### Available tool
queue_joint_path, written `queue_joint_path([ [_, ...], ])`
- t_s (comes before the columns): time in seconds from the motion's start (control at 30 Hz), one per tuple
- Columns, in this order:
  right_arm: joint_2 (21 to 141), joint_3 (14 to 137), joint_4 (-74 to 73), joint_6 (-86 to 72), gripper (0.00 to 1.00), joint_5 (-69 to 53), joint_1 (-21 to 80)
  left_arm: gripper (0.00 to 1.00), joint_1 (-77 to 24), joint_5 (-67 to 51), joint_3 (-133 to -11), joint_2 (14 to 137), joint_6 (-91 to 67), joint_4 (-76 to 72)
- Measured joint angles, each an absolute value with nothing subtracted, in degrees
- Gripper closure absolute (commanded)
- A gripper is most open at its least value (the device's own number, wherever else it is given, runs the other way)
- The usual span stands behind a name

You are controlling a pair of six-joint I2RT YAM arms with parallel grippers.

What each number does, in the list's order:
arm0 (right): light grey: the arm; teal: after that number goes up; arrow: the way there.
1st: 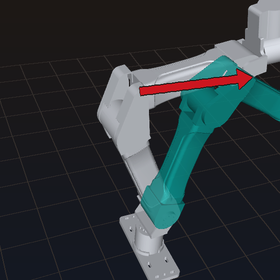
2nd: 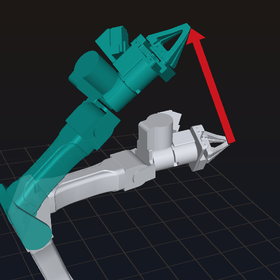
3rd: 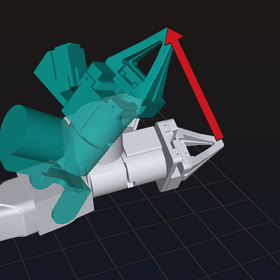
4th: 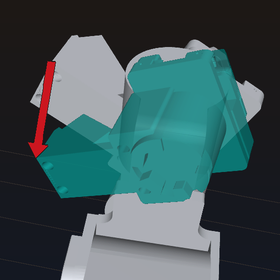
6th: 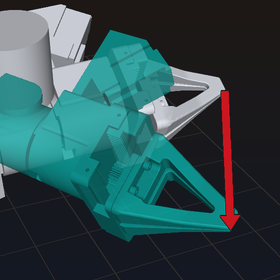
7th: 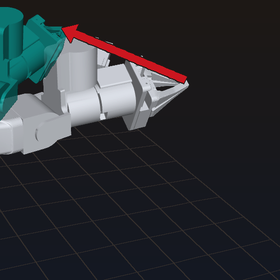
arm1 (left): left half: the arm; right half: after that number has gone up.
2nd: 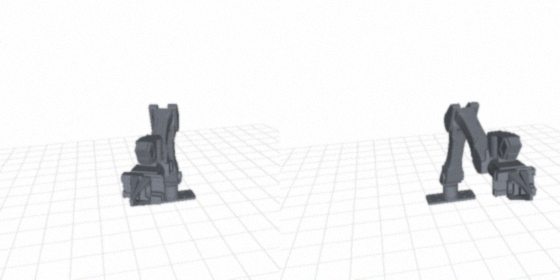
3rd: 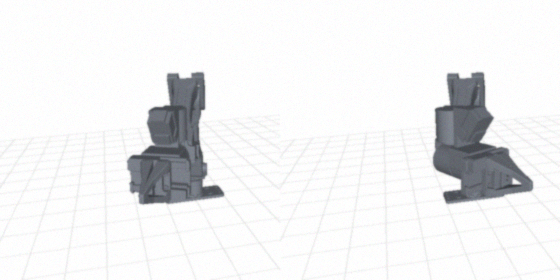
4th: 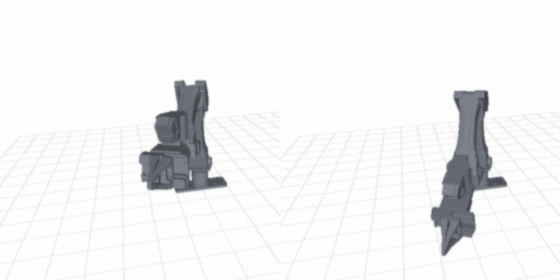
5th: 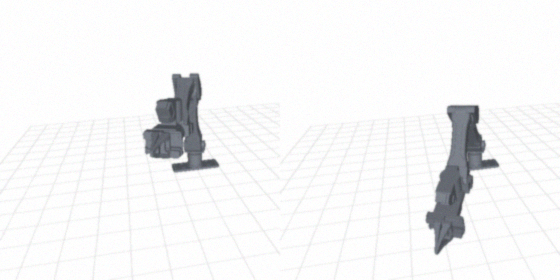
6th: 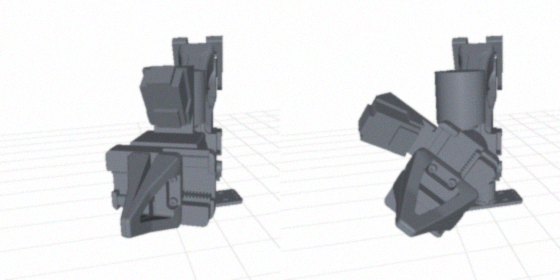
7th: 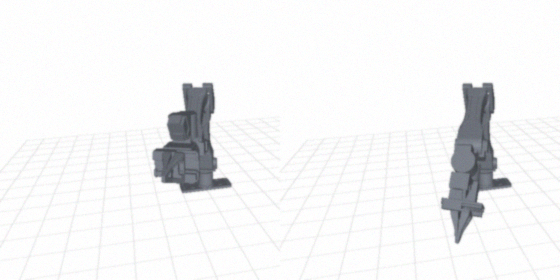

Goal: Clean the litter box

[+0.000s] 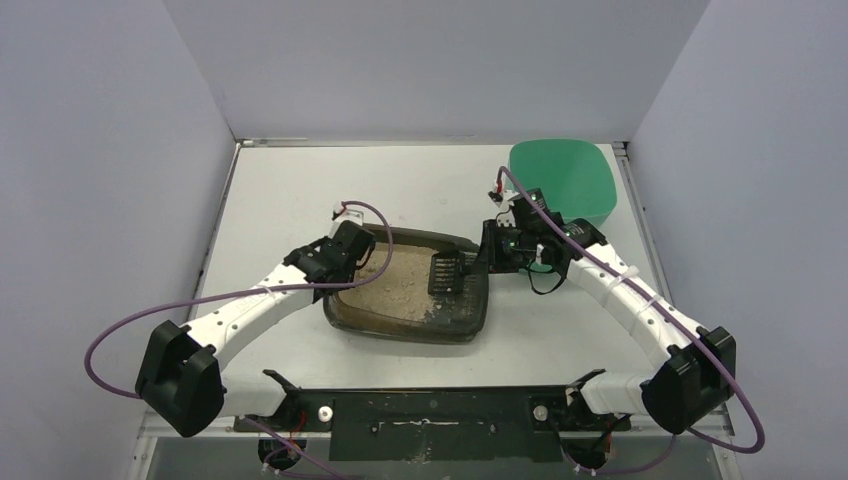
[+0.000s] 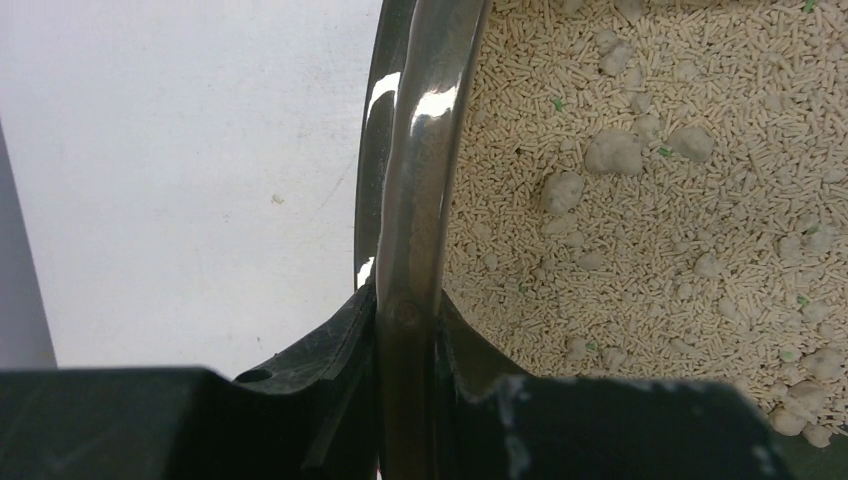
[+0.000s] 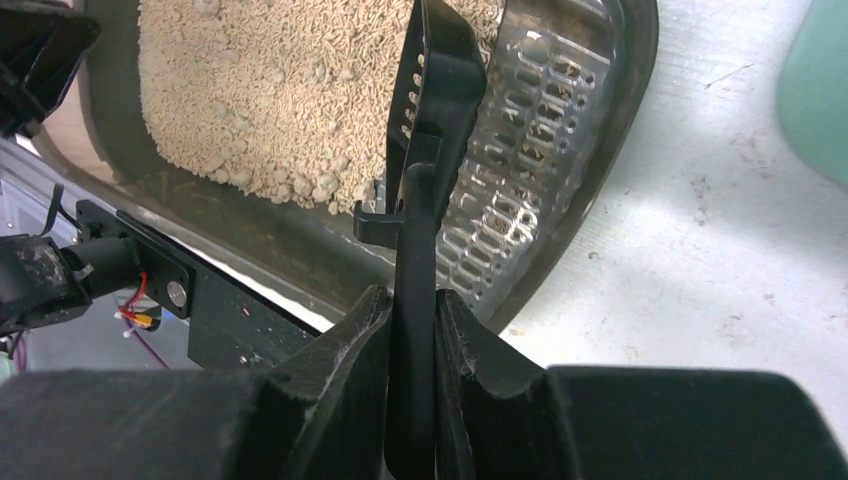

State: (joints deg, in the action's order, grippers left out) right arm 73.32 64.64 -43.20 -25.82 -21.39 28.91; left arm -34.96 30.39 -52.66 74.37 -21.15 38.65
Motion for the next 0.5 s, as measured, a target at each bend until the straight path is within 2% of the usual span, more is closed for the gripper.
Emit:
queue_joint_path([
  [0.23, 75.96, 62.81, -40.64, -29.12, 1.0, -22.13, 29.02, 1.0, -41.19, 35.9, -52.66, 72.51, -20.21, 39.99],
  [0.5, 75.72, 55.48, -30.37, -35.7, 1.0, -27.62, 28.95, 1.0, -42.94, 40.27, -52.66, 69.36, -18.31, 41.63],
])
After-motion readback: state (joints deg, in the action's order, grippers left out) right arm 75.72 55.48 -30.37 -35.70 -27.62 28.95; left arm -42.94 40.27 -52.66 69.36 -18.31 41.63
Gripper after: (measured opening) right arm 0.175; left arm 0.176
